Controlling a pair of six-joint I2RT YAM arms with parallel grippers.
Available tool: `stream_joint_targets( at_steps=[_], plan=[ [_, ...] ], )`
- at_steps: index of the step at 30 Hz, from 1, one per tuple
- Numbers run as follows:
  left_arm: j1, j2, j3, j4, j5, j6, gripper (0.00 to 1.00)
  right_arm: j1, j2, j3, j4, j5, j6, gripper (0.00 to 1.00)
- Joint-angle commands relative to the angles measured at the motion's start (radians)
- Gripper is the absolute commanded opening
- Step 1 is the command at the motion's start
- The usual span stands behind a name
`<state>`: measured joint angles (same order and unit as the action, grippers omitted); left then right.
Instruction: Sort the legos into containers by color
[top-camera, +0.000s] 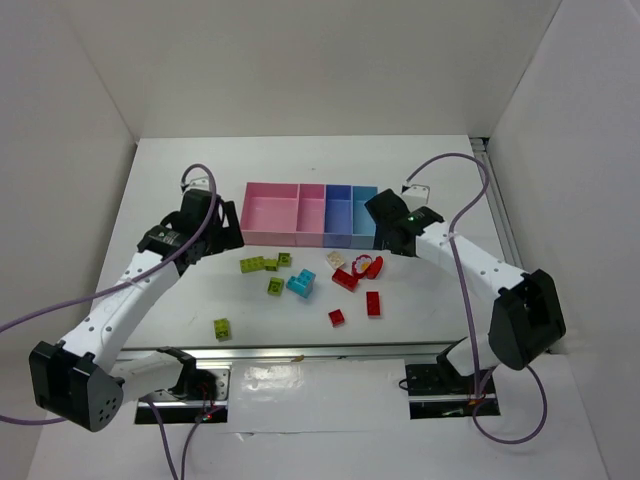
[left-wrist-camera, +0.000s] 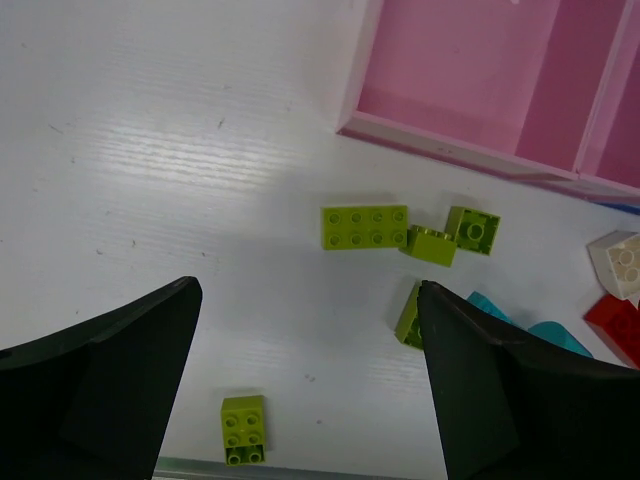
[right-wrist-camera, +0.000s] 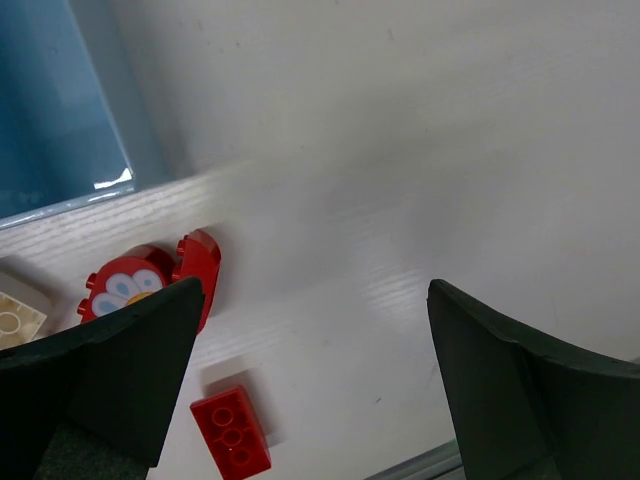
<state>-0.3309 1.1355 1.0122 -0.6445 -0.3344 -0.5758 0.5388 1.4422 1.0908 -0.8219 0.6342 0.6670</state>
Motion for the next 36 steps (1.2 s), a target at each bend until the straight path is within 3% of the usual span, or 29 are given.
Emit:
stream_joint_targets(
  at_steps=[1, 8, 15, 18, 25, 30, 36],
  plan=[
    [-0.003, -0.017, -0.004, 0.003, 0.051, -0.002, 1.00, -0.016, -0.069, -0.041, 0.105, -0.019, -0.049, 1.00],
    [-0.013, 0.030, -0.004, -0.058, 0.051, -0.045, 1.00, -0.025, -0.123, -0.063, 0.144, -0.114, -0.066, 1.00],
    [-0.033, 0.064, -0.095, -0.171, 0.051, -0.222, 0.97, -0.025, -0.213, -0.129, 0.156, -0.177, -0.075, 1.00],
    [-0.063, 0.004, -0.158, -0.190, 0.051, -0.303, 0.97, -0.025, -0.238, -0.129, 0.156, -0.200, -0.064, 1.00],
    [-0.073, -0.043, -0.243, -0.277, 0.051, -0.539, 0.94, -0.025, -0.192, -0.100, 0.165, -0.223, -0.082, 1.00],
    [-0.073, 0.021, -0.320, -0.256, 0.141, -0.595, 0.91, -0.025, -0.167, -0.100, 0.175, -0.234, -0.092, 1.00],
    [-0.100, 0.043, -0.371, -0.238, 0.098, -0.690, 0.89, -0.025, -0.132, -0.091, 0.184, -0.245, -0.092, 1.00]
  ],
)
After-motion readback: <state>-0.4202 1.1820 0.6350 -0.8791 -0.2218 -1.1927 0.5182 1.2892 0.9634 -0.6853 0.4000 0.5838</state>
